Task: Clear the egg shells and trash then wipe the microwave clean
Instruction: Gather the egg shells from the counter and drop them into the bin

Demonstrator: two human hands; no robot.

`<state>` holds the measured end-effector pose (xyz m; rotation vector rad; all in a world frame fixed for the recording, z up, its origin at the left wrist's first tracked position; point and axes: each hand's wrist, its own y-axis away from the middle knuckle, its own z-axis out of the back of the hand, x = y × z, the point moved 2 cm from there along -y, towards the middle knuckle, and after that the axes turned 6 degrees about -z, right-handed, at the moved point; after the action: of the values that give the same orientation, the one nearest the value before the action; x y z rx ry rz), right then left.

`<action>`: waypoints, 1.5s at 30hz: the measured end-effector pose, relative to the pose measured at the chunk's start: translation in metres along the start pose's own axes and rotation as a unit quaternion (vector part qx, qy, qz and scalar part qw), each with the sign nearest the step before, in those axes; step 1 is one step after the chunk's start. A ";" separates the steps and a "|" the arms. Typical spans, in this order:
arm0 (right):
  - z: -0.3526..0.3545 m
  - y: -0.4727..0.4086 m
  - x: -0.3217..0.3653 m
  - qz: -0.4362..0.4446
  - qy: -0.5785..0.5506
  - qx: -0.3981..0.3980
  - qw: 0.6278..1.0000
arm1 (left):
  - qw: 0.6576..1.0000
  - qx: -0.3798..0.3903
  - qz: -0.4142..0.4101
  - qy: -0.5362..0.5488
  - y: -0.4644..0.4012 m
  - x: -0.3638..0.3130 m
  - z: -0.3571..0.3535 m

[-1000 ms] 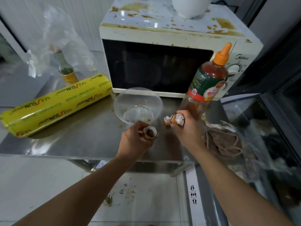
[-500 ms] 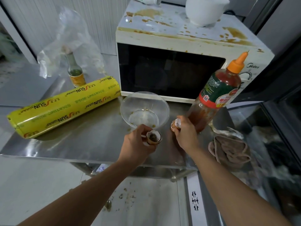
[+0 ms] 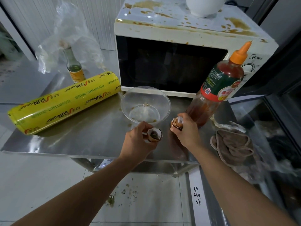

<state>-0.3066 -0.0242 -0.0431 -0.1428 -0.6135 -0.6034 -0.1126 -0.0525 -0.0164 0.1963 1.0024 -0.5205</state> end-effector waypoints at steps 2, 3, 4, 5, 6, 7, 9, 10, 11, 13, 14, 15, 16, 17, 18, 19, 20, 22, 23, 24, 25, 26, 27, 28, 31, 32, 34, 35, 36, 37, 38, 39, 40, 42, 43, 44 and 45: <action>-0.001 0.000 0.000 0.001 -0.002 -0.003 1.000 | 1.000 0.000 -0.001 -0.003 0.000 0.001 -0.001; -0.001 0.000 0.000 0.001 -0.004 -0.005 1.000 | 1.000 0.002 -0.001 -0.004 0.000 0.002 -0.002; -0.001 0.001 0.000 0.001 -0.006 -0.005 1.000 | 1.000 0.003 -0.002 -0.004 0.000 0.003 -0.003; -0.001 0.001 0.001 0.001 -0.009 -0.004 1.000 | 1.000 0.003 -0.002 -0.004 0.000 0.003 -0.004; -0.001 0.001 0.001 0.001 -0.014 -0.003 1.000 | 1.000 0.003 -0.001 -0.005 0.000 0.004 -0.005; 0.000 0.002 0.002 0.002 -0.017 -0.001 1.000 | 1.000 0.002 -0.001 -0.007 0.000 0.004 -0.005; 0.000 0.004 0.001 -0.001 -0.019 0.002 1.000 | 1.000 0.001 -0.003 -0.008 0.000 0.005 -0.007; 0.001 0.004 0.001 -0.002 -0.020 0.003 1.000 | 1.000 0.001 -0.001 -0.006 0.001 0.005 -0.007; 0.001 0.005 0.000 -0.001 -0.020 0.005 1.000 | 1.000 0.003 0.003 -0.003 0.001 0.006 -0.008; 0.002 0.007 -0.001 0.002 -0.012 0.010 1.000 | 1.000 0.007 0.011 0.004 0.001 0.007 -0.010; 0.003 0.009 -0.002 0.003 -0.007 0.013 1.000 | 1.000 0.007 0.014 0.006 0.001 0.007 -0.011; 0.004 0.011 -0.003 0.006 -0.006 0.015 1.000 | 1.000 0.008 0.016 0.006 0.001 0.007 -0.013; 0.004 0.013 -0.004 0.011 -0.009 0.018 1.000 | 1.000 0.009 0.018 0.004 0.001 0.007 -0.014; 0.004 0.015 -0.005 0.017 -0.008 0.023 1.000 | 1.000 0.010 0.019 0.000 0.001 0.007 -0.016; 0.004 0.018 -0.006 0.025 -0.002 0.029 0.999 | 1.000 0.011 0.020 -0.003 0.001 0.007 -0.018; 0.004 0.020 -0.007 0.035 0.009 0.034 0.999 | 1.000 0.013 0.022 -0.005 0.001 0.007 -0.020; 0.005 0.022 -0.009 0.045 0.018 0.038 0.998 | 1.000 0.016 0.025 -0.006 0.000 0.007 -0.023; 0.005 0.024 -0.012 0.055 0.025 0.042 0.997 | 0.999 0.024 0.027 -0.014 -0.001 0.007 -0.028; 0.005 0.025 -0.013 0.056 0.027 0.045 0.997 | 0.999 0.026 0.026 -0.022 -0.001 0.008 -0.030; 0.006 0.026 -0.015 0.057 0.028 0.048 0.997 | 0.999 0.026 0.026 -0.030 -0.002 0.009 -0.032; 0.006 0.026 -0.016 0.060 0.029 0.051 0.996 | 0.999 0.024 0.024 -0.037 -0.002 0.009 -0.034; 0.006 0.028 -0.017 0.065 0.028 0.055 0.996 | 0.999 0.022 0.022 -0.044 -0.002 0.010 -0.036; 0.006 0.029 -0.018 0.071 0.027 0.059 0.995 | 0.998 0.019 0.021 -0.050 -0.003 0.012 -0.037; 0.006 0.031 -0.018 0.079 0.026 0.061 0.995 | 0.998 0.020 0.021 -0.056 -0.003 0.013 -0.039; 0.007 0.034 -0.019 0.088 0.023 0.069 0.993 | 0.996 0.023 0.023 -0.082 -0.003 0.016 -0.042; 0.007 0.035 -0.019 0.088 0.024 0.073 0.993 | 0.996 0.021 0.023 -0.090 -0.003 0.017 -0.041; 0.007 0.036 -0.019 0.089 0.022 0.078 0.993 | 0.995 0.021 0.018 -0.091 -0.005 0.018 -0.041; 0.006 0.036 -0.019 0.092 0.019 0.080 0.992 | 0.996 0.024 0.016 -0.090 -0.006 0.018 -0.041; 0.005 0.037 -0.019 0.097 0.014 0.081 0.992 | 0.995 0.026 0.016 -0.091 -0.006 0.018 -0.041; 0.004 0.037 -0.019 0.101 0.007 0.082 0.991 | 0.995 0.027 0.018 -0.091 -0.007 0.019 -0.041; 0.002 0.038 -0.019 0.105 -0.002 0.084 0.991 | 0.995 0.029 0.021 -0.088 -0.008 0.019 -0.040; 0.001 0.038 -0.019 0.108 -0.009 0.087 0.990 | 0.996 0.031 0.024 -0.083 -0.008 0.019 -0.040; -0.001 0.039 -0.019 0.109 -0.015 0.092 0.990 | 0.996 0.033 0.024 -0.078 -0.008 0.020 -0.040; -0.003 0.039 -0.017 0.115 -0.025 0.098 0.988 | 0.996 0.040 0.024 -0.075 -0.009 0.020 -0.040; -0.004 0.039 -0.017 0.119 -0.027 0.101 0.987 | 0.996 0.044 0.023 -0.076 -0.010 0.020 -0.040; -0.004 0.039 -0.016 0.123 -0.028 0.104 0.987 | 0.996 0.047 0.020 -0.078 -0.011 0.020 -0.041; -0.005 0.039 -0.015 0.127 -0.027 0.106 0.986 | 0.995 0.048 0.017 -0.082 -0.012 0.021 -0.040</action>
<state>-0.2917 0.0131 -0.0537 -0.0358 -0.6956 -0.2853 -0.1402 -0.0537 -0.0544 0.2522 0.8143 -0.5445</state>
